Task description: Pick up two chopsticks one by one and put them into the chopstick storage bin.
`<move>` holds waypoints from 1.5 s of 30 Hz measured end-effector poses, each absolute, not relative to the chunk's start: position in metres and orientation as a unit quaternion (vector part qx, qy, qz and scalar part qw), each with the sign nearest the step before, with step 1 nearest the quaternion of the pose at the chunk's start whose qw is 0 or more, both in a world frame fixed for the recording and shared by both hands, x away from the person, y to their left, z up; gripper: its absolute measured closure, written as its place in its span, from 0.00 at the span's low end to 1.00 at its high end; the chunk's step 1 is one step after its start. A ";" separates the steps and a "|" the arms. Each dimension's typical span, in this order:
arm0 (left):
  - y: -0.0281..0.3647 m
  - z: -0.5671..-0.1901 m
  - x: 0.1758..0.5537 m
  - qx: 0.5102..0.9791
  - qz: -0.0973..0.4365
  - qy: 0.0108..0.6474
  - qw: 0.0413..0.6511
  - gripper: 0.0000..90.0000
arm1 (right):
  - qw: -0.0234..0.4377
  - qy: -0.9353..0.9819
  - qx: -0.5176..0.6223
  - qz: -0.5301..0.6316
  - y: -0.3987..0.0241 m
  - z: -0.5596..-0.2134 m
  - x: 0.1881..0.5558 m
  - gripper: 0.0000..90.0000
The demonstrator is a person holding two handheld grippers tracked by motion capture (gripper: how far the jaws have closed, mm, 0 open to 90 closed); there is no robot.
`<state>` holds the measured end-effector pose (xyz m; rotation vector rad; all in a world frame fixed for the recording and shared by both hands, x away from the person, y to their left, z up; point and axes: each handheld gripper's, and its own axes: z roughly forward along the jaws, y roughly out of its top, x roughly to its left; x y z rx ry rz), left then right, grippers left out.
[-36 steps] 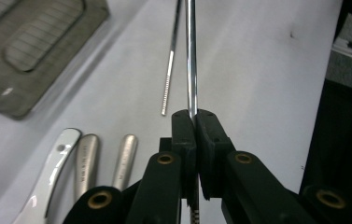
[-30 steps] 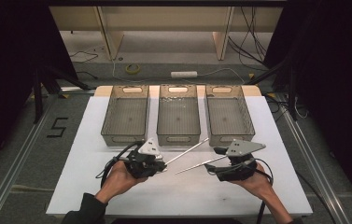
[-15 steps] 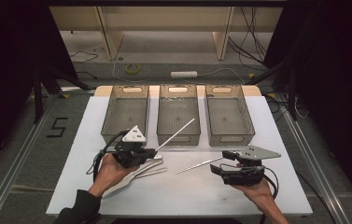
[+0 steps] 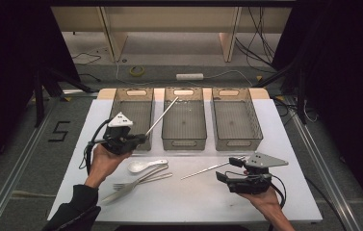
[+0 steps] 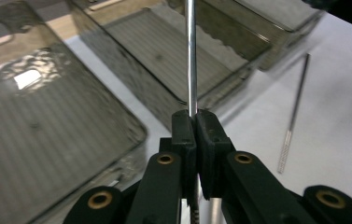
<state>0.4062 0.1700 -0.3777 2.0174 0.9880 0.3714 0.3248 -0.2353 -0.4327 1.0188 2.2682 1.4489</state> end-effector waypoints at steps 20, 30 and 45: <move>0.209 -0.401 0.472 0.753 0.180 0.490 0.401 0.96 | 0.126 0.786 0.334 0.506 -0.230 -0.430 0.321 0.29; 0.227 -0.411 0.484 0.734 0.181 0.518 0.400 0.96 | 0.114 0.781 0.334 0.514 -0.231 -0.429 0.322 0.29; 0.231 -0.421 0.496 0.718 0.178 0.541 0.400 0.96 | 0.112 0.783 0.327 0.518 -0.231 -0.429 0.322 0.29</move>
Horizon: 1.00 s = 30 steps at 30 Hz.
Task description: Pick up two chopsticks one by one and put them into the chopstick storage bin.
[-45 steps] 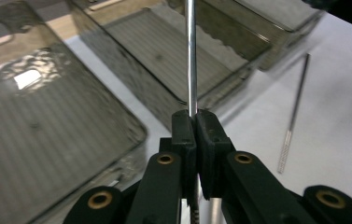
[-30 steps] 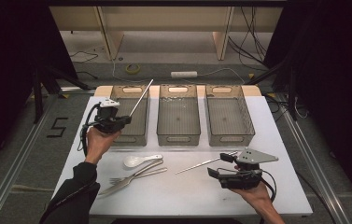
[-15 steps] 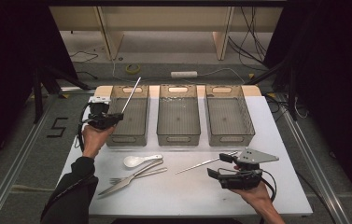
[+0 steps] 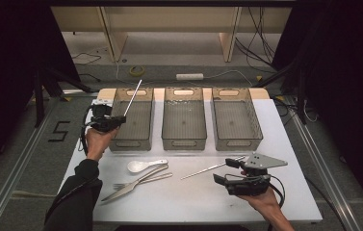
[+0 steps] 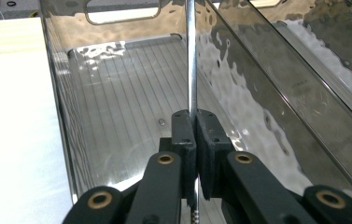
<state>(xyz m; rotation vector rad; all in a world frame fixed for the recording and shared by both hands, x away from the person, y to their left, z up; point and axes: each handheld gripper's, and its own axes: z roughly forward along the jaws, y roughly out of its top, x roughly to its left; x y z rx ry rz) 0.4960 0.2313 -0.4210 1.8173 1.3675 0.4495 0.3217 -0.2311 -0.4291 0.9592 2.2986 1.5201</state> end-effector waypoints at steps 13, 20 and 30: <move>0.239 -0.432 0.501 0.706 0.179 0.562 0.391 0.95 | 0.110 0.786 0.323 0.516 -0.229 -0.429 0.321 0.29; 0.244 -0.432 0.500 0.693 0.175 0.570 0.405 0.80 | 0.107 0.789 0.319 0.515 -0.228 -0.429 0.321 0.29; 0.237 -0.407 0.481 0.707 0.153 0.541 0.430 0.44 | 0.114 0.800 0.309 0.502 -0.229 -0.426 0.324 0.28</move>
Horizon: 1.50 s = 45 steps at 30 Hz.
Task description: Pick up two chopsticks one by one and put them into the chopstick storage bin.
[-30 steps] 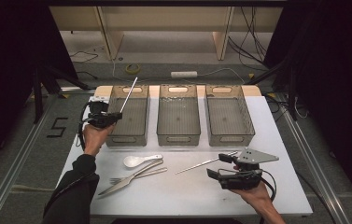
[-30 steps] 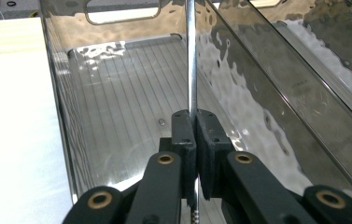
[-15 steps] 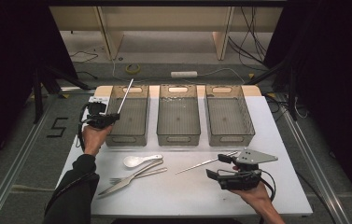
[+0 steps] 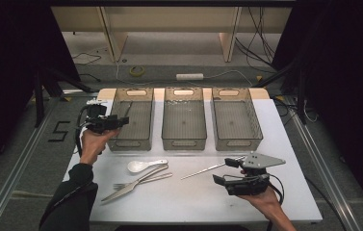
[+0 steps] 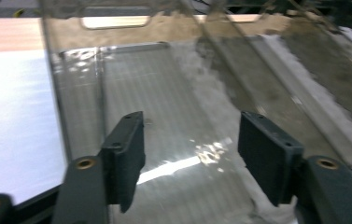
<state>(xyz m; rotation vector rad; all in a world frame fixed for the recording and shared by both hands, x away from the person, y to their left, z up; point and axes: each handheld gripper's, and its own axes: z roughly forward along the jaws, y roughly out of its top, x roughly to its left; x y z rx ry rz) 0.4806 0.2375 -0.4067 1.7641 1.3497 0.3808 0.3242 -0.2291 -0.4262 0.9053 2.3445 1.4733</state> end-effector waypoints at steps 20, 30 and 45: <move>0.177 -0.390 0.409 0.759 0.121 0.424 0.478 0.21 | 0.140 0.907 0.232 0.324 -0.219 -0.408 0.366 0.29; 0.158 -0.393 0.374 0.766 0.116 0.383 0.502 0.20 | 0.104 0.943 0.201 0.243 -0.210 -0.406 0.401 0.33; 0.148 -0.409 0.349 0.776 0.116 0.369 0.499 0.19 | 0.078 0.967 0.191 0.149 -0.203 -0.434 0.431 0.45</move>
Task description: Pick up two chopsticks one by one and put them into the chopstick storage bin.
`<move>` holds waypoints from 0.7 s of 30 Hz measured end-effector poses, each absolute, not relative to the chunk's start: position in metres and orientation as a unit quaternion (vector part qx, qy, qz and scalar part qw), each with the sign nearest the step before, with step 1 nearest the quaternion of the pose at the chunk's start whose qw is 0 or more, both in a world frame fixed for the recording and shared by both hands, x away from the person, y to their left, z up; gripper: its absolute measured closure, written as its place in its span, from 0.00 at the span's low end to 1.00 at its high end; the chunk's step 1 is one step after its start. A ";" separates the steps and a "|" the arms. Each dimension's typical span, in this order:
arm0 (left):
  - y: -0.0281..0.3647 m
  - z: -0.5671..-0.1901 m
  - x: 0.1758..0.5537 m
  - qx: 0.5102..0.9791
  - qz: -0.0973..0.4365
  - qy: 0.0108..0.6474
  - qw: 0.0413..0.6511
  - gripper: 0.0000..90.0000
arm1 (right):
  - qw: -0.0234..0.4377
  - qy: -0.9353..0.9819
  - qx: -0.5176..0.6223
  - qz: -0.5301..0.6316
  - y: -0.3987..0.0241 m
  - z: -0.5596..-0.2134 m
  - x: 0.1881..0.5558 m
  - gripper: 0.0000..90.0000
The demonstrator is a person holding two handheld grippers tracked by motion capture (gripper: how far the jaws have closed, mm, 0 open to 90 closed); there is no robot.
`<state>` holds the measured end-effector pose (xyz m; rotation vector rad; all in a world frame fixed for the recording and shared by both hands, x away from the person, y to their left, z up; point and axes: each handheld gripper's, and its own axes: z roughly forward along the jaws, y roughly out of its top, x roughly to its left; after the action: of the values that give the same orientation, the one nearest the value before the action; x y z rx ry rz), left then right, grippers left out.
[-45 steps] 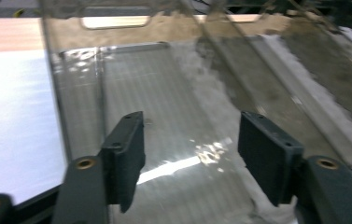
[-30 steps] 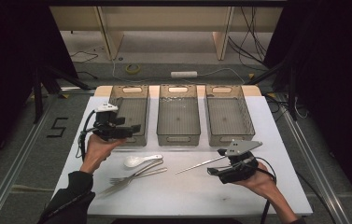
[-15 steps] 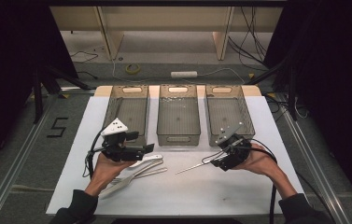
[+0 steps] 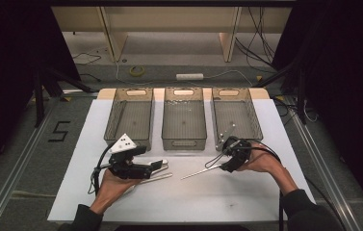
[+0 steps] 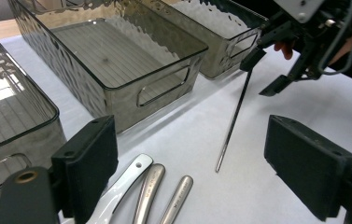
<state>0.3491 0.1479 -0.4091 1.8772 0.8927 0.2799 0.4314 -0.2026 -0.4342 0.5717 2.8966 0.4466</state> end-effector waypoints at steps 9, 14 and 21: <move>0.147 -0.409 0.340 0.773 0.113 0.365 0.506 0.18 | 0.065 0.972 0.192 0.122 -0.201 -0.445 0.441 0.54; 0.145 -0.409 0.337 0.775 0.114 0.362 0.505 0.18 | 0.065 0.974 0.186 0.111 -0.199 -0.448 0.444 0.57; 0.145 -0.409 0.334 0.779 0.115 0.358 0.502 0.18 | 0.063 0.978 0.176 0.093 -0.195 -0.451 0.446 0.62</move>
<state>0.3345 0.1449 -0.4094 1.8836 0.8642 0.2776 0.4457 -0.1947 -0.4506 0.5313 2.9547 0.2795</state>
